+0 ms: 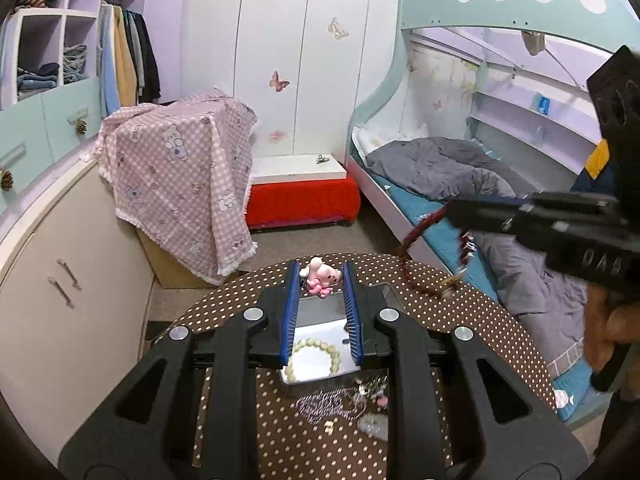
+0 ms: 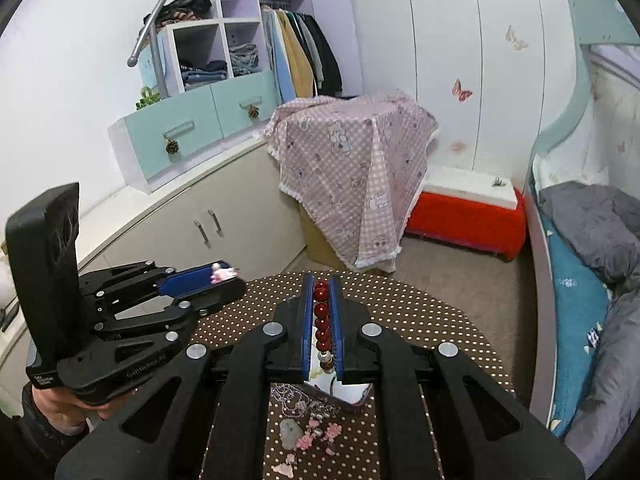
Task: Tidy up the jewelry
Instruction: 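Release the pink charm and red bead bracelet into the tin with both grippers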
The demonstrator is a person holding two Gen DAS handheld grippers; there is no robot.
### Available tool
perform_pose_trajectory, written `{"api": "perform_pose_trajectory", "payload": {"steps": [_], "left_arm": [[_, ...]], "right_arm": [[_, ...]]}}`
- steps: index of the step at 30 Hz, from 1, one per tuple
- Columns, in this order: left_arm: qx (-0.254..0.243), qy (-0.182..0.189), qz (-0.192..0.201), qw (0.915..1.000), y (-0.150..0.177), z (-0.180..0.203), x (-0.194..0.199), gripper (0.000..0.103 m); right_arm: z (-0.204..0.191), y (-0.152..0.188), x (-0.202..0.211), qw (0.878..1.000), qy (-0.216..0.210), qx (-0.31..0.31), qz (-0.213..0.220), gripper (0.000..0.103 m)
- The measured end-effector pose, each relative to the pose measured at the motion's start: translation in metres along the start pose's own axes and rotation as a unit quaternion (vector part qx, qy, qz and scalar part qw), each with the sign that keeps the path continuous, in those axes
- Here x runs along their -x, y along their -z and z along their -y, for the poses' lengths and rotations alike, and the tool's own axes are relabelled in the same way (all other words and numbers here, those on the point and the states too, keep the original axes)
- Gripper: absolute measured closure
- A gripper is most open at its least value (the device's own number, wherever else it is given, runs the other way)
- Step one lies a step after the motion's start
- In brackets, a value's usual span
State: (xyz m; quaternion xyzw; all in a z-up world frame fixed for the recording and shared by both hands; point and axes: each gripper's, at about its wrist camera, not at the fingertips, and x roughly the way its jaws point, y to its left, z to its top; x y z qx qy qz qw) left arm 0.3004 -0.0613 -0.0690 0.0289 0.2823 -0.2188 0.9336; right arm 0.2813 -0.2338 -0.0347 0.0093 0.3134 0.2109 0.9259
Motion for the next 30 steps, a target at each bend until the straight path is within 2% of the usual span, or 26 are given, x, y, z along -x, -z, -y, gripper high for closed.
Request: {"api": "perform_pose_trajectory", "payload": {"steps": [5,6,7,9,10,11,12,13,22,30], "left_arm": [[0.017,0.011,-0.024,0.9995,-0.004,-0.009,-0.024,0.081],[0.022,0.008,-0.034,0.9991,-0.005,-0.012,-0.032,0.075],[0.027,0.002,-0.038,0.9989,-0.005,-0.015,-0.035,0.045],[0.040,-0.027,-0.018,0.9987,-0.006,-0.022,-0.032,0.006],[0.044,-0.034,0.000,0.9984,-0.005,-0.025,-0.027,0.006],[0.046,-0.035,0.000,0.9983,-0.005,-0.028,-0.025,0.006],[0.049,-0.037,-0.002,0.9981,-0.005,-0.030,-0.023,0.006],[0.054,-0.048,0.000,0.9974,-0.004,-0.034,-0.020,0.006],[0.062,-0.096,0.027,0.9931,0.002,-0.034,0.022,0.006],[0.060,-0.116,0.056,0.9899,0.004,-0.024,0.057,0.006]], "right_arm": [[0.010,0.001,-0.027,1.000,0.002,-0.021,-0.021,0.095],[0.013,0.003,-0.032,0.999,0.001,-0.028,-0.025,0.095],[0.016,0.003,-0.035,0.999,-0.001,-0.035,-0.028,0.094],[0.024,0.007,-0.039,0.998,0.002,-0.053,-0.031,0.080],[0.027,0.009,-0.039,0.998,0.006,-0.061,-0.030,0.064],[0.030,0.010,-0.038,0.997,0.005,-0.067,-0.027,0.037],[0.034,0.012,-0.034,0.997,0.005,-0.077,-0.022,0.019],[0.037,0.013,-0.030,0.996,0.008,-0.087,-0.010,0.008],[0.041,0.013,0.001,0.993,0.040,-0.105,0.032,0.008],[0.028,0.015,0.026,0.993,0.048,-0.096,0.058,0.008]]}}
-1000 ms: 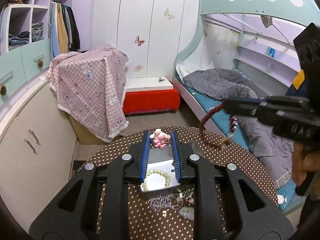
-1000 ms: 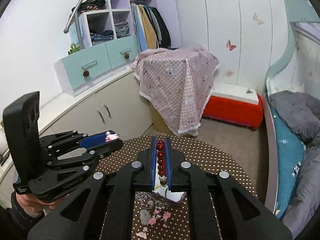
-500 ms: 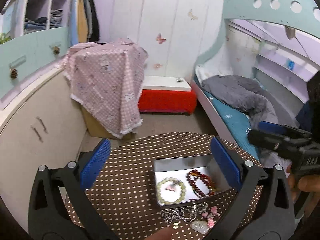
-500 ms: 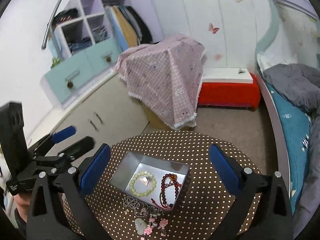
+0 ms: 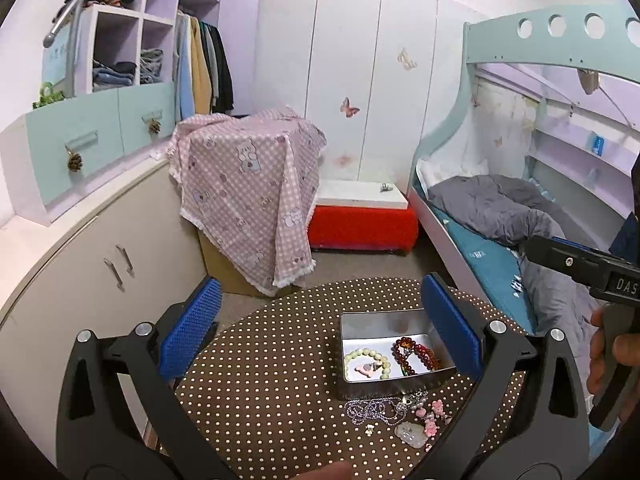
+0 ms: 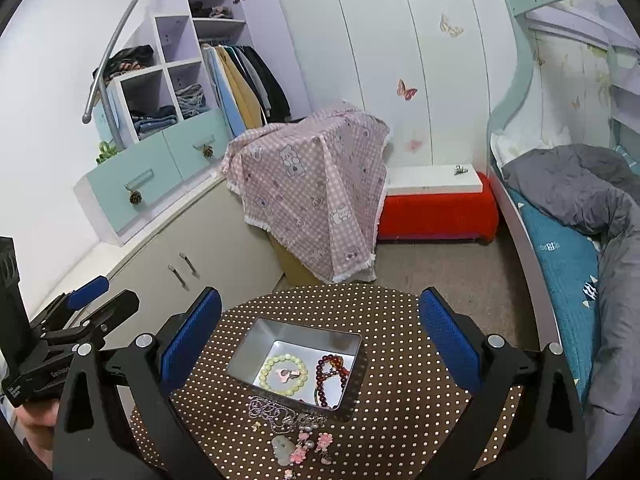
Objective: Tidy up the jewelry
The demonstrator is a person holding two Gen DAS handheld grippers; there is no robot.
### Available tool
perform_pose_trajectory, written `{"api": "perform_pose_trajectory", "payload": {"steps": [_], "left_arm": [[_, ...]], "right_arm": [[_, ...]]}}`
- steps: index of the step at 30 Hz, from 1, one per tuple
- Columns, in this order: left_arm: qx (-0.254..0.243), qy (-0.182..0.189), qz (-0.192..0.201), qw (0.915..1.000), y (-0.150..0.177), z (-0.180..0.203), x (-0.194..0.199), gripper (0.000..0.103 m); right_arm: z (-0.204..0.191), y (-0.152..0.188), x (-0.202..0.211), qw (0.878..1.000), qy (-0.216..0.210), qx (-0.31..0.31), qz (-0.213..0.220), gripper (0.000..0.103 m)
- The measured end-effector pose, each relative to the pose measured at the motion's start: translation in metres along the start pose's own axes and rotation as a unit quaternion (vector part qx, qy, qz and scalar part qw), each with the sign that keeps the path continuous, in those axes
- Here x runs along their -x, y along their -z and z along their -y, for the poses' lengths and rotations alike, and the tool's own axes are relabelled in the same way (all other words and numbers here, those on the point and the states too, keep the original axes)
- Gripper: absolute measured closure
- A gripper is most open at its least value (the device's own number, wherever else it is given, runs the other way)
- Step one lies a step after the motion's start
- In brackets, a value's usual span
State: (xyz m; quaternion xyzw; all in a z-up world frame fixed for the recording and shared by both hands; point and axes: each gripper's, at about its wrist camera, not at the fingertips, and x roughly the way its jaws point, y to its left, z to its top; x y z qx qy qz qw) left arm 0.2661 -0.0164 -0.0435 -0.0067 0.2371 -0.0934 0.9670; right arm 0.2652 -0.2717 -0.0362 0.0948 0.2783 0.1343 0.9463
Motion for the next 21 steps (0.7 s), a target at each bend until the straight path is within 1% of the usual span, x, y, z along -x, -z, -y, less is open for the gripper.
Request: {"api": "perform_pose_trajectory", "payload": {"steps": [3,5,8,10,12,13,14,15,16,18,21], "left_arm": [[0.001,-0.002,0.007,1.0000,0.002,0.001,0.011,0.006],[0.000,-0.004,0.010,0.9999,0.003,0.000,0.016,0.006],[-0.003,-0.013,0.018,0.9998,0.008,0.001,0.025,0.006],[-0.004,-0.018,0.020,0.9996,0.013,0.000,0.030,0.006],[-0.003,-0.020,0.019,0.9996,0.019,-0.002,0.034,0.006],[-0.001,-0.021,0.019,0.9996,0.022,-0.002,0.036,0.006],[-0.001,-0.021,0.017,0.9996,0.025,-0.002,0.036,0.006],[-0.001,-0.020,0.015,0.9997,0.028,-0.002,0.036,0.006],[-0.003,-0.020,0.011,0.9997,0.032,-0.001,0.036,0.006],[-0.008,-0.024,0.004,0.9997,0.040,0.001,0.034,0.006],[-0.010,-0.023,-0.009,0.9996,0.050,0.000,0.031,0.006]], "right_arm": [[-0.005,0.002,0.013,1.000,0.009,0.006,0.010,0.008],[-0.009,0.005,0.023,0.999,0.019,0.013,0.024,0.008],[-0.016,0.010,0.050,0.997,0.032,0.025,0.067,0.008],[-0.021,0.016,0.074,0.992,0.034,0.038,0.116,0.008],[-0.022,0.024,0.081,0.989,0.050,0.051,0.132,0.008],[-0.021,0.029,0.078,0.990,0.052,0.056,0.120,0.008],[-0.019,0.032,0.072,0.992,0.054,0.056,0.099,0.008],[-0.015,0.036,0.063,0.994,0.060,0.051,0.070,0.008],[-0.009,0.044,0.054,0.997,0.058,0.040,0.044,0.008],[-0.004,0.055,0.050,0.997,0.055,0.031,0.035,0.008],[0.000,0.068,0.041,0.998,0.053,0.026,0.003,0.008]]}}
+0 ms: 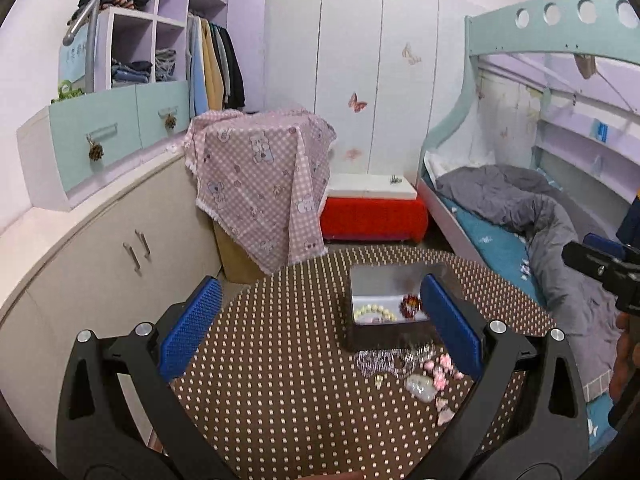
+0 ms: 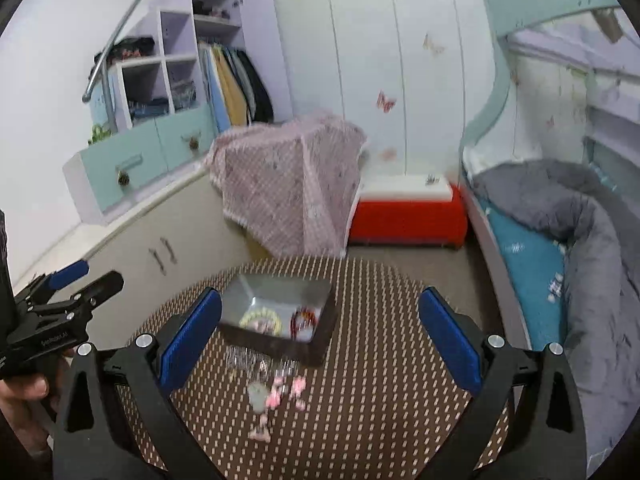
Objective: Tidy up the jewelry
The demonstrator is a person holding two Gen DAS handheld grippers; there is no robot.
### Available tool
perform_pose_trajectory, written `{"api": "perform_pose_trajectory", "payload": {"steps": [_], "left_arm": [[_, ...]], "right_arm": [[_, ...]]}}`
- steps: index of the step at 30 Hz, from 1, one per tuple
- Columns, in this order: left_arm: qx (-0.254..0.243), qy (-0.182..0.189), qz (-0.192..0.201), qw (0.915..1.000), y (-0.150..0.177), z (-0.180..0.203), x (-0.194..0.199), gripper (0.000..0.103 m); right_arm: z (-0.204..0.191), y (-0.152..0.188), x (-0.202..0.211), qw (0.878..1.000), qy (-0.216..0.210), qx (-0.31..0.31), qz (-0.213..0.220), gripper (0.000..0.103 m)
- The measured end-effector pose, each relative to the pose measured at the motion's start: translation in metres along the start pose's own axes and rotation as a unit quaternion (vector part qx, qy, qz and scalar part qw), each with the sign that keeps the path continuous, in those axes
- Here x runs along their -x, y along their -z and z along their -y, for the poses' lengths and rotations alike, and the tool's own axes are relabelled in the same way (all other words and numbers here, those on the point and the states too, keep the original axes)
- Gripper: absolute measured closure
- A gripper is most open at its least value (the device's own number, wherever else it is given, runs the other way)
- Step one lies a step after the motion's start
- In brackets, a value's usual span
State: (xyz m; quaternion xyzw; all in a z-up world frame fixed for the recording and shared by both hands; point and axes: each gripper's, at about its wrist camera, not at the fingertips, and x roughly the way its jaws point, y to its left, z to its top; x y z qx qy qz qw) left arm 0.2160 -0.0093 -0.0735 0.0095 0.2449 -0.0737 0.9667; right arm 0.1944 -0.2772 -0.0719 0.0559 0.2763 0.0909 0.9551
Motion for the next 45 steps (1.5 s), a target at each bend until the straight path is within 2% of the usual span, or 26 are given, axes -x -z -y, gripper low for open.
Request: {"api": "perform_pose_trajectory", "payload": {"steps": [6,10,12,18,24,26,29,31,32,34,35,36,38,42,45], "left_arm": [[0.003,-0.001,-0.037,0.9993,0.025,-0.002,-0.013,0.006],[0.006,0.011,-0.060,0.9981,0.042,0.002,-0.019,0.006],[0.002,0.025,-0.073,0.9970,0.050,0.009,-0.021,0.006],[-0.033,0.071,-0.115,0.9903,0.079,0.054,-0.032,0.006],[-0.051,0.079,-0.166,0.9816,0.105,0.088,-0.056,0.006],[-0.053,0.082,-0.182,0.9784,0.112,0.095,-0.062,0.010],[-0.055,0.083,-0.199,0.9749,0.120,0.100,-0.070,0.022],[-0.053,0.086,-0.211,0.9722,0.124,0.102,-0.074,0.038],[-0.058,0.081,-0.207,0.9732,0.124,0.104,-0.075,0.040],[-0.065,0.083,-0.201,0.9738,0.125,0.104,-0.074,0.061],[-0.062,0.087,-0.201,0.9738,0.124,0.103,-0.073,0.067],[-0.060,0.090,-0.201,0.9737,0.124,0.101,-0.072,0.072],[-0.060,0.098,-0.201,0.9729,0.124,0.094,-0.072,0.076],[-0.065,0.098,-0.201,0.9726,0.122,0.087,-0.073,0.075],[-0.068,0.094,-0.194,0.9742,0.120,0.089,-0.076,0.045]], "right_arm": [[0.000,0.030,-0.020,0.998,0.010,0.010,-0.055,0.008],[0.003,0.049,-0.036,0.995,0.003,0.005,-0.095,0.008],[0.007,0.055,-0.039,0.995,0.000,-0.006,-0.100,0.008],[0.026,0.066,-0.042,0.993,0.024,-0.016,-0.113,0.008],[0.043,0.077,-0.044,0.991,0.029,-0.028,-0.127,0.008],[0.045,0.080,-0.048,0.990,0.027,-0.028,-0.133,0.008],[0.045,0.084,-0.055,0.989,0.022,-0.025,-0.141,0.008],[0.043,0.084,-0.060,0.989,0.017,-0.021,-0.146,0.008],[0.041,0.085,-0.062,0.989,0.016,-0.017,-0.147,0.008],[0.036,0.088,-0.069,0.988,0.009,-0.009,-0.154,0.008],[0.034,0.088,-0.072,0.988,0.007,-0.006,-0.156,0.009],[0.031,0.089,-0.075,0.987,0.003,-0.003,-0.159,0.010],[0.025,0.090,-0.081,0.986,-0.004,0.004,-0.165,0.019],[0.011,0.095,-0.091,0.983,-0.009,0.028,-0.180,0.031],[0.006,0.096,-0.094,0.982,-0.012,0.032,-0.183,0.034]]}}
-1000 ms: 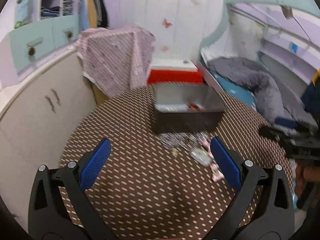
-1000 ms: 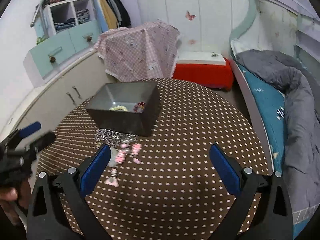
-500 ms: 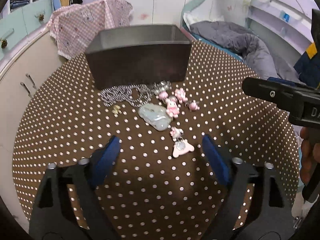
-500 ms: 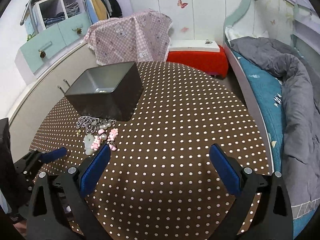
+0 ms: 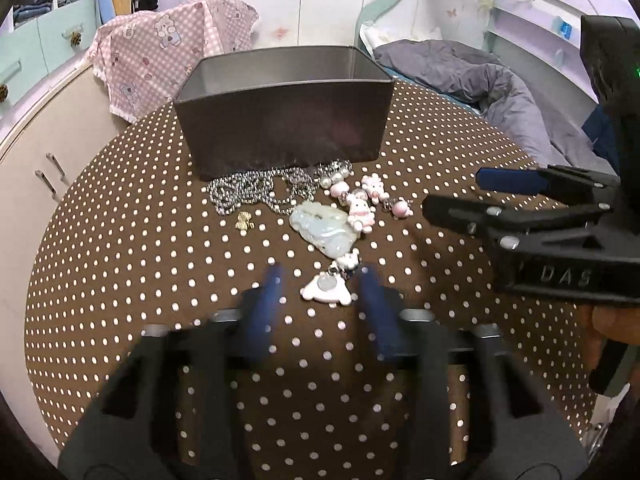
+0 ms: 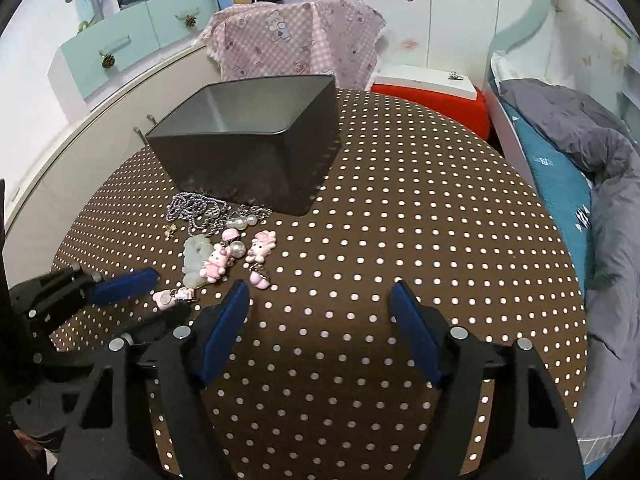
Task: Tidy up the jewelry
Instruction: 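Grasp a white charm with left gripper while right grasps a pink charm, then drop both charms into the metal tin with left and right grippers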
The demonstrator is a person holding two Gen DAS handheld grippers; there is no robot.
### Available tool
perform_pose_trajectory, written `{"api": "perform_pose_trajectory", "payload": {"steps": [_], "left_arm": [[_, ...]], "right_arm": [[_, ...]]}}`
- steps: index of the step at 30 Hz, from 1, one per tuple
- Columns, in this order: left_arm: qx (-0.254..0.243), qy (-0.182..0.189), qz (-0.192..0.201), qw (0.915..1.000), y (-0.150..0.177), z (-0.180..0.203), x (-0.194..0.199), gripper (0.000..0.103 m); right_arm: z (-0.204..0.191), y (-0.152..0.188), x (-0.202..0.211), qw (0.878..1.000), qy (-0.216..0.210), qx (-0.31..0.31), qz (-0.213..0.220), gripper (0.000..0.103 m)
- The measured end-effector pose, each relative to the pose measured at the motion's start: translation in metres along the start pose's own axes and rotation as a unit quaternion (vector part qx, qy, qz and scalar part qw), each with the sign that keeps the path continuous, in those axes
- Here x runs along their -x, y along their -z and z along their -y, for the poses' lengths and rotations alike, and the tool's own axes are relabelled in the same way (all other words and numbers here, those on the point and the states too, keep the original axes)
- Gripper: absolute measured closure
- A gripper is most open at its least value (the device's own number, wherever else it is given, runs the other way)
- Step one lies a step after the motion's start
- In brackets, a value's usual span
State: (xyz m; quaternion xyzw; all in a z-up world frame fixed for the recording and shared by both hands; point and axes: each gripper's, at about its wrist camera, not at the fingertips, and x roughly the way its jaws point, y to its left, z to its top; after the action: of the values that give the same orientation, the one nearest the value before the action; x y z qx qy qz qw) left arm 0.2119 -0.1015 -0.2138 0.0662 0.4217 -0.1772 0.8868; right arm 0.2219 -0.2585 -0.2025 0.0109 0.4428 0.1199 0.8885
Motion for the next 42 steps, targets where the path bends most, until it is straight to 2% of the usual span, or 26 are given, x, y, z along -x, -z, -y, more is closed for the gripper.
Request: {"api": "perform_pose_trajectory", "payload": {"steps": [2,5,6,9,12,13,14,16,27,42], "left_arm": [[-0.004,0.009,-0.001,0.9999,-0.002,0.001,-0.002,0.046],[-0.008,0.019,-0.002,0.9998,-0.008,-0.002,-0.007,0.069],[-0.010,0.027,-0.003,0.9996,-0.008,-0.002,-0.007,0.081],[-0.009,0.037,-0.002,0.9993,-0.005,-0.005,-0.004,0.085],[0.002,0.041,-0.001,0.9992,0.002,-0.011,0.003,0.087],[0.005,0.040,0.000,0.9992,0.005,-0.013,0.005,0.087],[0.007,0.037,0.002,0.9993,0.007,-0.014,0.006,0.087],[0.013,0.035,0.005,0.9993,0.010,-0.019,0.009,0.087],[0.025,0.035,0.015,0.9990,0.014,-0.025,0.016,0.087],[0.037,0.030,0.074,0.9961,-0.009,-0.042,0.060,0.088]], "right_arm": [[-0.002,0.000,0.000,1.000,0.000,0.004,0.000,0.037],[-0.004,0.000,0.000,1.000,-0.002,0.012,-0.003,0.043],[-0.006,-0.001,-0.002,1.000,-0.004,0.016,-0.005,0.044],[-0.017,-0.004,-0.008,0.999,-0.018,0.033,-0.009,0.051],[-0.027,-0.007,-0.018,0.998,-0.026,0.050,-0.017,0.062],[-0.031,-0.008,-0.020,0.998,-0.022,0.055,-0.016,0.070],[-0.034,-0.008,-0.022,0.998,-0.013,0.063,-0.012,0.082],[-0.036,-0.009,-0.023,0.998,-0.007,0.065,-0.012,0.093],[-0.024,0.002,-0.002,0.999,-0.024,0.047,-0.007,0.093],[-0.017,-0.028,0.061,0.996,-0.058,0.045,0.056,0.093]]}}
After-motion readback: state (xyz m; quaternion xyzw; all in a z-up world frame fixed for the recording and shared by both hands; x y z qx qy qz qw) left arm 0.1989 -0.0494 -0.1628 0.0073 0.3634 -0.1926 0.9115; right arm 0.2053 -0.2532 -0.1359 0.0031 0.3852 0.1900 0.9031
